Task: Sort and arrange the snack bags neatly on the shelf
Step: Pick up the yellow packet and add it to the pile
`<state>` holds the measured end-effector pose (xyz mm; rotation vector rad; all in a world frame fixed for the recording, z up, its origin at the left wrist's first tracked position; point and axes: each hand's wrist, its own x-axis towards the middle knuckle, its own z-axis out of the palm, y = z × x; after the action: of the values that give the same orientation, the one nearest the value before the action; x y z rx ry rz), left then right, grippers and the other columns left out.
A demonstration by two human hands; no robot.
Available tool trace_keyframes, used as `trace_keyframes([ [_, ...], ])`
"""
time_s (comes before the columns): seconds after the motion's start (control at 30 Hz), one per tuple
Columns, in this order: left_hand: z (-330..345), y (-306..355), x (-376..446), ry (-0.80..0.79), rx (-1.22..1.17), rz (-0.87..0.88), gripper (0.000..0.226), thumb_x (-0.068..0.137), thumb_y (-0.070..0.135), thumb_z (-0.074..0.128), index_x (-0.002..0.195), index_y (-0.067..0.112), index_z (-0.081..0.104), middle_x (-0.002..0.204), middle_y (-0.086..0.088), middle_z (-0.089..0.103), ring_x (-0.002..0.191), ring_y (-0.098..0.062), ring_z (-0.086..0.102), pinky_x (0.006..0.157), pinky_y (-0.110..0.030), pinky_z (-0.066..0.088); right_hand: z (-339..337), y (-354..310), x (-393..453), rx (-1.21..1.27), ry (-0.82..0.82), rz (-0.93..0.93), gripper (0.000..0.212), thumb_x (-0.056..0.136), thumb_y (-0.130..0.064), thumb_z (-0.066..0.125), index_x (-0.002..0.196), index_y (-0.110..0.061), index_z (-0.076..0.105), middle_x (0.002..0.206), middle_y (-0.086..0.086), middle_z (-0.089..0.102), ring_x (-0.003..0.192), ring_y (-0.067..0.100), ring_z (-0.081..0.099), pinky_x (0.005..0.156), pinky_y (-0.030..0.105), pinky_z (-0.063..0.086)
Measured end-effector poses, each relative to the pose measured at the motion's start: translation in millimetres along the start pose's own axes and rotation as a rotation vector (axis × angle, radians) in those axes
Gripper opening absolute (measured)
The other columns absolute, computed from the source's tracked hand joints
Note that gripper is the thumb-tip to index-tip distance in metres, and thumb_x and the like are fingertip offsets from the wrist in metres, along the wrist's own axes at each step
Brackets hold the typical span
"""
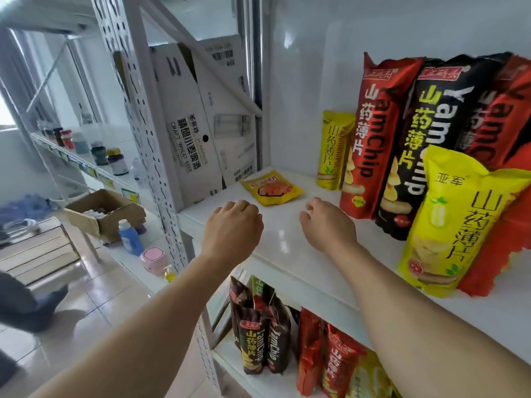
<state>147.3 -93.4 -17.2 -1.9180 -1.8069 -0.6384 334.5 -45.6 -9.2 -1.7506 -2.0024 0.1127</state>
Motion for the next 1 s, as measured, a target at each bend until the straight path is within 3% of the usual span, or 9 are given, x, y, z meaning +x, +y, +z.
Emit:
trace_keyframes([
  [0.2, 40, -29, 56, 0.018, -0.059, -0.049, 0.027, 0.099, 0.032, 0.049, 0.099, 0.017, 0.072, 0.102, 0.000, 0.071, 0.096, -0.028, 0.065, 0.076, -0.038, 0.050, 36, -14, 82, 0.082, 0.018, 0.095, 0.044, 0.098, -0.039, 0.047, 0.131, -0.010, 0.051, 0.130, 0.017, 0.052, 0.121, 0.037, 0.048, 0.094, 0.043, 0.045],
  [0.33, 71, -48, 86, 0.043, -0.096, -0.048, 0.025, 0.096, 0.032, 0.054, 0.090, 0.016, 0.072, 0.094, -0.001, 0.070, 0.086, -0.029, 0.065, 0.066, -0.036, 0.048, 53, -21, 133, 0.164, -0.017, 0.184, 0.059, 0.095, -0.053, 0.049, 0.137, -0.011, 0.048, 0.136, 0.017, 0.051, 0.127, 0.037, 0.046, 0.099, 0.042, 0.041],
  [0.47, 100, -65, 111, 0.063, -0.133, -0.006, 0.024, 0.091, 0.029, 0.056, 0.080, 0.014, 0.071, 0.083, -0.004, 0.069, 0.073, -0.032, 0.064, 0.055, -0.034, 0.046, 70, -29, 165, 0.187, -0.069, 0.303, 0.077, 0.088, -0.067, 0.049, 0.139, -0.010, 0.046, 0.140, 0.014, 0.050, 0.129, 0.034, 0.047, 0.100, 0.041, 0.040],
  [0.57, 112, -73, 125, 0.056, -0.185, 0.000, 0.028, 0.089, 0.030, 0.051, 0.076, 0.014, 0.070, 0.079, -0.004, 0.069, 0.069, -0.032, 0.064, 0.052, -0.035, 0.049, 79, -36, 171, 0.083, -0.061, 0.360, 0.078, 0.083, -0.070, 0.054, 0.133, -0.010, 0.049, 0.137, 0.013, 0.053, 0.127, 0.034, 0.048, 0.097, 0.041, 0.040],
  [0.8, 121, -86, 137, -0.030, -0.285, 0.004, 0.029, 0.097, 0.032, 0.051, 0.092, 0.014, 0.072, 0.094, -0.007, 0.070, 0.083, -0.034, 0.065, 0.064, -0.039, 0.054, 82, -41, 160, 0.095, -0.074, 0.528, 0.068, 0.077, -0.065, 0.065, 0.119, -0.012, 0.057, 0.126, 0.011, 0.061, 0.118, 0.035, 0.055, 0.094, 0.040, 0.042],
  [1.0, 109, -76, 120, -0.005, -0.425, 0.097, 0.035, 0.097, 0.033, 0.046, 0.100, 0.010, 0.073, 0.104, -0.011, 0.070, 0.097, -0.036, 0.065, 0.071, -0.040, 0.051, 61, -27, 109, 0.215, -0.022, 0.594, 0.057, 0.075, -0.058, 0.073, 0.108, -0.013, 0.061, 0.104, 0.004, 0.064, 0.097, 0.029, 0.061, 0.077, 0.035, 0.047],
])
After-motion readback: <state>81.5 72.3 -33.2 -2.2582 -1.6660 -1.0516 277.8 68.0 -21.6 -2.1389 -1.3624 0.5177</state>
